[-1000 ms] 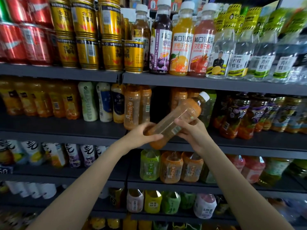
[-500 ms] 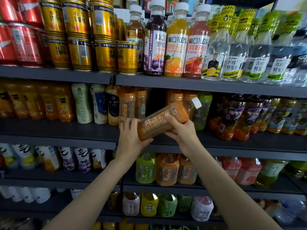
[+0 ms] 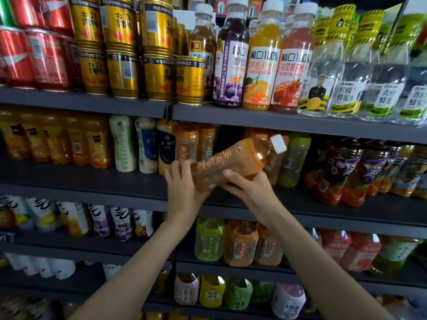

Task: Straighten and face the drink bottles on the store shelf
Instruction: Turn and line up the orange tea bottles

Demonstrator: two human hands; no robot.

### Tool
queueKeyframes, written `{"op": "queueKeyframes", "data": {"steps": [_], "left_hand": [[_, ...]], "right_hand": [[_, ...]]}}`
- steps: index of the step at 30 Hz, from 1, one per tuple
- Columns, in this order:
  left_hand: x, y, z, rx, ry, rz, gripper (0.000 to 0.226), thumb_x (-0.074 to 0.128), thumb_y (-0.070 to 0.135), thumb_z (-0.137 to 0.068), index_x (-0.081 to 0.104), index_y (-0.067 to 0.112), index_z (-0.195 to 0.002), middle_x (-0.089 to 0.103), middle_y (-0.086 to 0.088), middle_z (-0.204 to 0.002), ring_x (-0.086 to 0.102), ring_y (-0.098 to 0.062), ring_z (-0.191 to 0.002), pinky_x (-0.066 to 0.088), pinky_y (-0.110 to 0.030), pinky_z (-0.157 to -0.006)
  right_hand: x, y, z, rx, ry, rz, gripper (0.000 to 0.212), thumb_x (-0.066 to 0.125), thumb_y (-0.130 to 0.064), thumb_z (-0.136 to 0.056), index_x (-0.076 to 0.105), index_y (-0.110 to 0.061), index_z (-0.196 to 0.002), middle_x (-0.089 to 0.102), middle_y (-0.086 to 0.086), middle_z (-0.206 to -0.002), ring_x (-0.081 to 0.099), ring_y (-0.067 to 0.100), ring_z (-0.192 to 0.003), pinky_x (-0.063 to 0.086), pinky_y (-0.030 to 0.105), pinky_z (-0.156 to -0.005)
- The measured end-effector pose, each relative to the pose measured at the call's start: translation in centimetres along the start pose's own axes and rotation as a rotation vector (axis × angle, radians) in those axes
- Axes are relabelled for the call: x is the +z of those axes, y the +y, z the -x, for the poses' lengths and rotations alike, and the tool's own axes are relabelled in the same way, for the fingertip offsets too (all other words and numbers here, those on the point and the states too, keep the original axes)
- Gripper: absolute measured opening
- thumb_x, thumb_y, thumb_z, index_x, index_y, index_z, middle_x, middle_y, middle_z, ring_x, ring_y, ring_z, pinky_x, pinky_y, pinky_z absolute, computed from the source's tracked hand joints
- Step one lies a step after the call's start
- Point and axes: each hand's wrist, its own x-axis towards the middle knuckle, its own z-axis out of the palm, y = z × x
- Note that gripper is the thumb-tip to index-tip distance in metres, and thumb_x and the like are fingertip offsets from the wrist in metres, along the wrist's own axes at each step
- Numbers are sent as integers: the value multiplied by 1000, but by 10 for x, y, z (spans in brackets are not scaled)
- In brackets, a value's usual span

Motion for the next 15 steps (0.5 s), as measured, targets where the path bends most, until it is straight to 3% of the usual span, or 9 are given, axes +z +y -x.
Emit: {"op": "queueKeyframes", "data": {"steps": [3, 7, 10, 13, 15], "left_hand": [[1, -8, -4, 119, 19, -73, 80, 89, 16, -53, 39, 15, -115, 49, -19, -107, 38, -28, -100, 43, -40, -82], [4, -21, -13, 143, -201, -13, 76, 84, 24, -64, 42, 9, -126, 45, -17, -120, 39, -28, -115, 42, -44, -94], [6, -37, -16, 20, -243, 50, 69, 77, 24, -74, 42, 3, -129, 44, -16, -125, 42, -30, -119, 40, -38, -98], [5, -52, -22, -183, -164, 102, 64, 71, 22, -81, 38, 3, -132, 43, -15, -128, 40, -27, -121, 34, -28, -95], [8, -60, -28, -242, -165, 103, 65, 70, 23, -81, 36, 3, -133, 42, -14, -130, 39, -27, -123, 34, -29, -96]], "right_hand": [[7, 7, -3, -28, 84, -77, 41, 73, -19, -69, 60, -14, -108, 70, 6, -109, 66, 17, -104, 55, 30, -86], [-4, 8, -15, -73, 129, 65, 49, 77, -28, -62, 59, -21, -108, 69, 0, -109, 64, 15, -106, 52, 33, -91], [-18, 9, -35, -109, 231, 387, 55, 83, -29, -64, 59, -17, -112, 67, -3, -110, 62, 14, -107, 50, 37, -96], [-27, 14, -51, -143, 284, 729, 58, 83, -27, -67, 56, -13, -116, 65, 1, -113, 58, 17, -111, 46, 30, -92], [-29, 21, -59, -153, 289, 841, 61, 83, -29, -68, 55, -11, -119, 65, 5, -115, 58, 19, -111, 45, 27, -89]]}}
